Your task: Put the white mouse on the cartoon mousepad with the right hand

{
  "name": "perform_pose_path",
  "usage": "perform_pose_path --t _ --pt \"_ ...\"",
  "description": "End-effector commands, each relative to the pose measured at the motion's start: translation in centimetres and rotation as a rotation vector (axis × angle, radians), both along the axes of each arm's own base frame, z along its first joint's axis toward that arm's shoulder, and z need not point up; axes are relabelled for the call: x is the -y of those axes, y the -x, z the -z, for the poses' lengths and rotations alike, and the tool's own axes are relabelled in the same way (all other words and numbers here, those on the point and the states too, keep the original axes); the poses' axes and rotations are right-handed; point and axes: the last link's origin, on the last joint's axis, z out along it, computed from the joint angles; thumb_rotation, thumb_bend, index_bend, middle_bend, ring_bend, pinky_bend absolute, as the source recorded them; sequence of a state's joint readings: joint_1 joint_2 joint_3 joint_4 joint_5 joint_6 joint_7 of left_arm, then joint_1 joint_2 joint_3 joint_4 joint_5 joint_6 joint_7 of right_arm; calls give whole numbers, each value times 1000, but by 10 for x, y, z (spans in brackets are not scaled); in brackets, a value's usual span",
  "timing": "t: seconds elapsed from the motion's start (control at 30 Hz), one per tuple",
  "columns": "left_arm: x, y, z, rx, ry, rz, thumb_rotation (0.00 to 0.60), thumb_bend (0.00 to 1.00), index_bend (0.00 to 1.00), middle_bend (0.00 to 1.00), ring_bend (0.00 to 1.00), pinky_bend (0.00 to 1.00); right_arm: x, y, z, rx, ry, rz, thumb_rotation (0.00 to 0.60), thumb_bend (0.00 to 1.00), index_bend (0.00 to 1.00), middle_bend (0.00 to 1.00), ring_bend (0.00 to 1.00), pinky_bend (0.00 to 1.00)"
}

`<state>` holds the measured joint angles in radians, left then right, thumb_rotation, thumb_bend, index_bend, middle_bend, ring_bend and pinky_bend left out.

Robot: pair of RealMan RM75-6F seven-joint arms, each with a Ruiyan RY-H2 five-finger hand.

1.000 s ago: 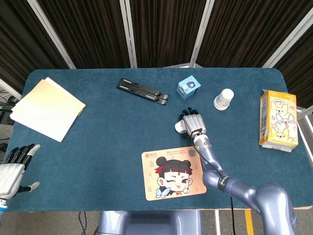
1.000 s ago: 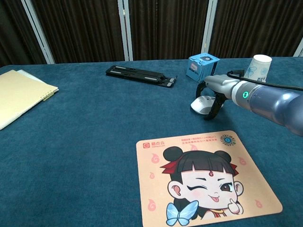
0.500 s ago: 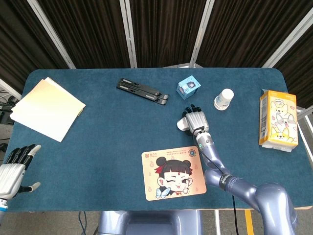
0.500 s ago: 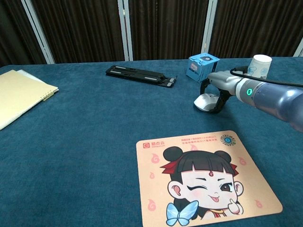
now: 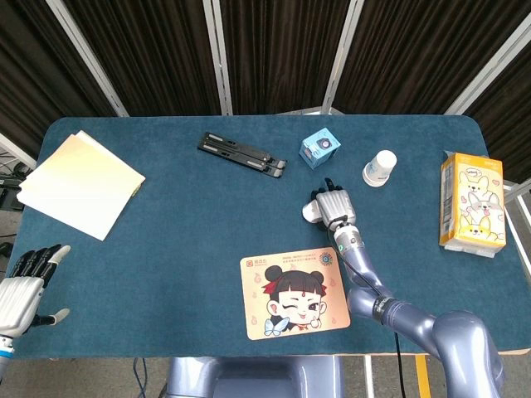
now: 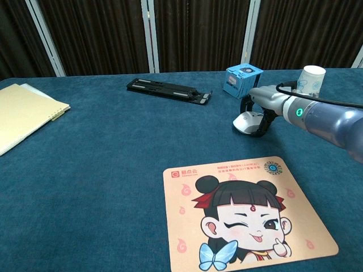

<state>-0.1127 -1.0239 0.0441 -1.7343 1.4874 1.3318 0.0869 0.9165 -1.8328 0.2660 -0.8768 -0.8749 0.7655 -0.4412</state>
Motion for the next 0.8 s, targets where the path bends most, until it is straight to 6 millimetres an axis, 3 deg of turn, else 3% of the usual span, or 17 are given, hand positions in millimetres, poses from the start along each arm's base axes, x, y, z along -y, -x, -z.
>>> perform_pose_path --t 0.03,0.2,0.3,0.5,0.63,0.8 --pt "0 0 0 0 0 0 600 91 0 0 0 0 -1 -7 -4 27 22 -37 600 298 568 372 125 332" --pt "0 0 0 1 -4 0 600 93 0 0 0 0 -4 -20 -14 92 64 -104 600 300 602 510 293 473" --pt "0 0 0 2 -8 2 600 92 0 0 0 0 -9 -25 -18 120 67 -146 600 299 616 553 343 502" --pt "0 0 0 2 -11 3 600 92 0 0 0 0 -21 -41 -26 158 49 -242 600 300 623 561 351 507" --pt "0 0 0 -2 -12 5 600 91 0 0 0 0 -38 -56 -34 162 0 -392 600 299 629 561 351 507" --pt "0 0 0 -2 -17 4 600 93 0 0 0 0 -62 -58 -36 156 -74 -516 600 299 638 562 351 507"
